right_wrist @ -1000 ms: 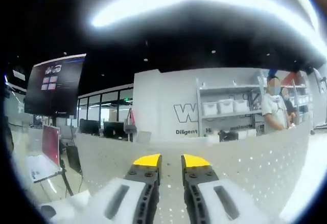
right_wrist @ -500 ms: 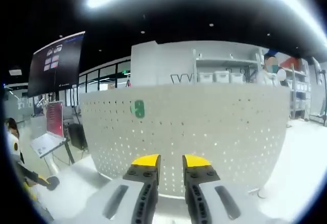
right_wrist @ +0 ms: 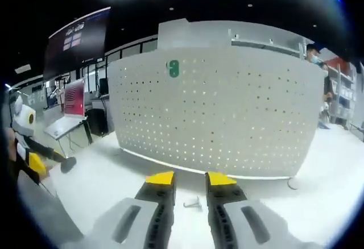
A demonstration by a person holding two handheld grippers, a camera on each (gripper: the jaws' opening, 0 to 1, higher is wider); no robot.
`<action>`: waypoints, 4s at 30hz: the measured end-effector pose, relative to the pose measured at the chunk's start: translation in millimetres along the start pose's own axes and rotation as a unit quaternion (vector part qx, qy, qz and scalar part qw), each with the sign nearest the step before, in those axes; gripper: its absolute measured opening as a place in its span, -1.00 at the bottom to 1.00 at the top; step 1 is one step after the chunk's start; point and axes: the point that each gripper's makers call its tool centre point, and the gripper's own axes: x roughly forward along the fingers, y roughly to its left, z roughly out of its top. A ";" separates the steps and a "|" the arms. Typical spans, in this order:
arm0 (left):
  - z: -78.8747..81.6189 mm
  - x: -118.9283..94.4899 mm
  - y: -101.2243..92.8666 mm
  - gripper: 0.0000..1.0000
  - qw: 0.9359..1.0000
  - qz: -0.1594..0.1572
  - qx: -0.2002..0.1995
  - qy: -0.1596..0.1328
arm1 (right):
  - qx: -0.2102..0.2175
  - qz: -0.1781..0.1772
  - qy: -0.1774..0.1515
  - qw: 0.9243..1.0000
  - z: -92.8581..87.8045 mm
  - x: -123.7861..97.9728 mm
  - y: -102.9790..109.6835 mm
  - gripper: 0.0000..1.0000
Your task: Insert the hook assembly into the mounting plate slot until the hook locks in place.
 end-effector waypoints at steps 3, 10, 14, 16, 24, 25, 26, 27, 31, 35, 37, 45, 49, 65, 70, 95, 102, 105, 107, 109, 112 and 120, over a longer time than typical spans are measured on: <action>-2.7 0.8 -0.9 0.71 1.000 -0.002 -0.003 0.003 | 0.003 0.009 0.018 1.000 -16.1 -3.6 8.8 -0.65; -13.2 2.4 0.6 0.68 1.000 0.004 0.007 0.022 | 0.017 0.023 0.046 0.999 -35.2 -0.9 19.6 -0.63; -16.1 3.1 -0.3 0.70 0.999 0.006 0.020 0.029 | 0.017 0.029 0.054 0.998 -39.4 0.7 25.6 -0.63; -17.6 3.5 0.6 0.72 0.999 0.006 0.020 0.032 | 0.020 0.034 0.063 0.997 -44.4 1.2 29.7 -0.63; -23.5 1.3 10.4 0.73 0.999 0.020 0.022 0.036 | 0.025 0.064 0.105 0.992 -68.5 10.1 53.3 -0.61; -24.9 1.2 12.0 0.73 0.999 0.021 0.021 0.038 | 0.023 0.068 0.108 0.992 -69.6 13.4 56.3 -0.61; -25.7 1.3 13.0 0.73 0.999 0.022 0.021 0.038 | 0.021 0.069 0.108 0.991 -69.2 19.5 59.5 -0.61; -26.2 1.4 12.5 0.73 0.999 0.021 0.018 0.038 | 0.022 0.072 0.109 0.991 -68.8 23.4 61.7 -0.61; -29.4 2.5 8.3 0.72 0.999 0.015 0.014 0.044 | 0.028 0.085 0.112 0.990 -67.8 45.0 73.5 -0.60; -30.4 2.6 7.0 0.71 0.999 0.013 0.020 0.049 | 0.029 0.097 0.121 0.987 -71.3 65.0 83.2 -0.60; -30.1 2.0 8.7 0.71 0.999 0.015 0.019 0.049 | 0.037 0.100 0.127 0.986 -74.8 75.2 85.7 -0.60; -30.6 -0.3 23.6 0.68 0.998 0.026 0.005 0.052 | 0.039 0.102 0.152 0.982 -87.8 103.0 89.1 -0.61; -31.3 -0.4 28.6 0.68 0.998 0.029 0.001 0.054 | 0.037 0.093 0.165 0.981 -96.3 119.6 83.7 -0.61; -27.8 -4.0 46.8 0.67 0.998 0.041 -0.030 0.048 | 0.046 0.077 0.183 0.979 -104.4 161.1 79.4 -0.62; -29.8 -5.9 49.1 0.66 0.997 0.044 -0.033 0.050 | 0.040 0.074 0.181 0.980 -97.5 174.1 81.4 -0.73; -13.6 -8.0 42.4 0.70 0.998 0.051 -0.016 0.031 | 0.020 0.065 0.107 0.992 -35.7 158.4 72.7 -1.00; -3.1 -9.1 34.6 0.70 0.999 0.046 -0.002 0.020 | 0.014 0.079 0.067 0.995 1.4 150.1 81.7 -1.00; 0.5 -9.8 29.9 0.73 0.999 0.046 0.002 0.017 | 0.025 0.089 0.048 0.995 18.7 142.0 87.9 -1.00; 4.1 -9.5 26.8 0.75 0.999 0.046 0.011 0.013 | 0.026 0.095 0.038 0.994 28.0 136.3 92.3 -1.00; 7.5 -8.4 23.5 0.73 0.999 0.041 0.013 0.012 | 0.026 0.106 0.019 0.994 41.1 128.1 100.6 -1.00; 15.9 -5.9 20.7 0.72 0.999 0.038 0.022 0.008 | 0.015 0.131 0.007 0.991 52.6 113.4 119.0 -1.00; 48.7 7.6 16.4 0.63 0.999 0.025 -0.001 -0.029 | 0.050 0.194 -0.047 0.979 76.8 65.5 167.9 -1.00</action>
